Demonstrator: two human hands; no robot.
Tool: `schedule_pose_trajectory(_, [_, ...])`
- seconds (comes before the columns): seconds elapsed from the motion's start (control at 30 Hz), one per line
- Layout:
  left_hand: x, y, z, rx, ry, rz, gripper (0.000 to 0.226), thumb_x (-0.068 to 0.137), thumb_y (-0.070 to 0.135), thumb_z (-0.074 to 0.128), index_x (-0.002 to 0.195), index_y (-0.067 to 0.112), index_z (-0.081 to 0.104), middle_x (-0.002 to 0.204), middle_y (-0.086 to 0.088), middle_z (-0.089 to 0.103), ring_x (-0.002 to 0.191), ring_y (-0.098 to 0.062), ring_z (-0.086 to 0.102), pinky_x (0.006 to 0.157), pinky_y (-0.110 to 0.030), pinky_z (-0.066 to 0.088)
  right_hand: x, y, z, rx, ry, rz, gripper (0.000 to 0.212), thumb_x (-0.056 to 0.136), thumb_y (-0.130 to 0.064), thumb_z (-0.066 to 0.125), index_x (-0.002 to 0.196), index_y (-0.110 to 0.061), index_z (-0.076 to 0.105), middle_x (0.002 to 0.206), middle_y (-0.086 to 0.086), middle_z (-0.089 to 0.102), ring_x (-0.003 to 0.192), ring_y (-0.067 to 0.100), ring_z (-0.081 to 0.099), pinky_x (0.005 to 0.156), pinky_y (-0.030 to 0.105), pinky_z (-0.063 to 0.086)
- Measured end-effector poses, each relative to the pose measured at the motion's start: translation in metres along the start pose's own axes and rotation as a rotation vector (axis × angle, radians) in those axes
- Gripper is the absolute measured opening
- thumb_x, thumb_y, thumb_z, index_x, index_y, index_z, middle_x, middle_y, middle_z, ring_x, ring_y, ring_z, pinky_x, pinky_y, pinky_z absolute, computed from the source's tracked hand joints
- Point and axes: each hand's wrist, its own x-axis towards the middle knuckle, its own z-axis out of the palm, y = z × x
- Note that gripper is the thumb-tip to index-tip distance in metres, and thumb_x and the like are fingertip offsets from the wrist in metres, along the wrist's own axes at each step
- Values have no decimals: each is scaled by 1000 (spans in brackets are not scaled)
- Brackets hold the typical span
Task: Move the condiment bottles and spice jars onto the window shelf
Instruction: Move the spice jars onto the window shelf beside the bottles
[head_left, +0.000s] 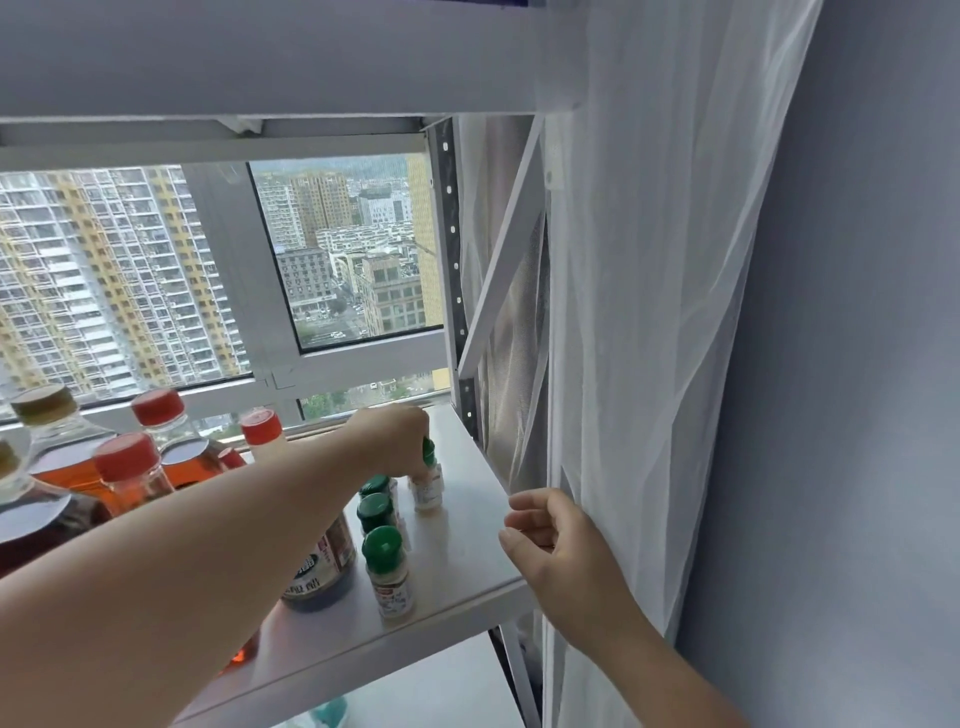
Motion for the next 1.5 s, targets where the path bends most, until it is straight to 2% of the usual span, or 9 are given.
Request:
schedule_pose_trajectory(0.1, [-2, 0, -2, -10, -1, 10, 48, 76, 49, 79, 112, 20, 67, 99, 2, 71, 90, -23, 69, 79, -38, 61, 1, 0, -2, -2, 2, -1, 22, 91, -24, 71, 110, -32, 62, 102, -9, 70, 92, -1, 65, 87, 22, 56])
schedule_pose_trajectory(0.27, [-13, -4, -13, -50, 40, 2, 57, 79, 48, 80, 124, 18, 63, 111, -1, 70, 95, -24, 68, 79, -37, 61, 2, 0, -3, -4, -27, -12, 23, 92, -25, 71, 112, -32, 61, 102, -10, 69, 91, -1, 66, 82, 17, 54])
schedule_pose_trajectory(0.43, [-47, -2, -33, -116, 234, 8, 48, 94, 49, 65, 130, 18, 58, 126, -4, 66, 112, -26, 62, 84, -36, 51, 3, 2, 0, -29, -108, 2, 24, 91, -29, 70, 113, -31, 61, 98, -9, 71, 91, 4, 68, 83, 22, 54])
schedule_pose_trajectory(0.6, [-121, 10, -44, -193, 425, 79, 20, 97, 39, 51, 104, 30, 66, 102, 8, 71, 88, -17, 65, 77, -38, 59, -3, 9, 9, -84, -209, -26, 18, 92, -31, 68, 110, -28, 64, 95, -9, 71, 89, 3, 67, 77, 18, 52])
schedule_pose_trajectory(0.77, [-203, 13, -10, -164, 455, 146, 20, 94, 43, 50, 92, 32, 66, 82, 13, 70, 72, -12, 63, 64, -35, 58, -19, 27, 28, -81, -259, -18, 12, 92, -30, 68, 103, -28, 65, 88, -2, 73, 82, 13, 71, 81, 37, 60])
schedule_pose_trajectory(0.97, [-262, 10, 77, -215, 290, 98, 23, 90, 51, 48, 96, 37, 64, 80, 19, 66, 70, -5, 59, 65, -29, 54, -62, 56, 55, -160, -324, -31, 17, 93, -30, 65, 109, -26, 61, 78, -5, 67, 72, 11, 64, 67, 25, 52])
schedule_pose_trajectory(1.13, [-294, 2, 154, -295, 113, 54, 17, 96, 46, 52, 99, 35, 64, 78, 20, 58, 73, -4, 48, 69, -24, 37, -104, 86, 81, -227, -385, 86, 19, 93, -29, 66, 111, -24, 62, 84, -7, 66, 73, 8, 60, 67, 22, 48])
schedule_pose_trajectory(1.3, [-328, -13, 223, -422, -96, -37, 17, 91, 50, 50, 100, 42, 64, 74, 23, 61, 79, -6, 63, 74, -27, 52, -148, 118, 113, -323, -448, 176, 23, 93, -28, 65, 114, -21, 62, 94, -10, 65, 87, 9, 63, 81, 29, 53])
schedule_pose_trajectory(1.5, [-360, -15, 294, -526, -264, -89, 16, 89, 51, 56, 96, 40, 65, 90, 19, 66, 88, -10, 65, 83, -32, 56, -194, 170, 132, -459, -525, 284, 25, 94, -30, 63, 116, -18, 61, 101, -3, 66, 94, 17, 64, 85, 32, 52])
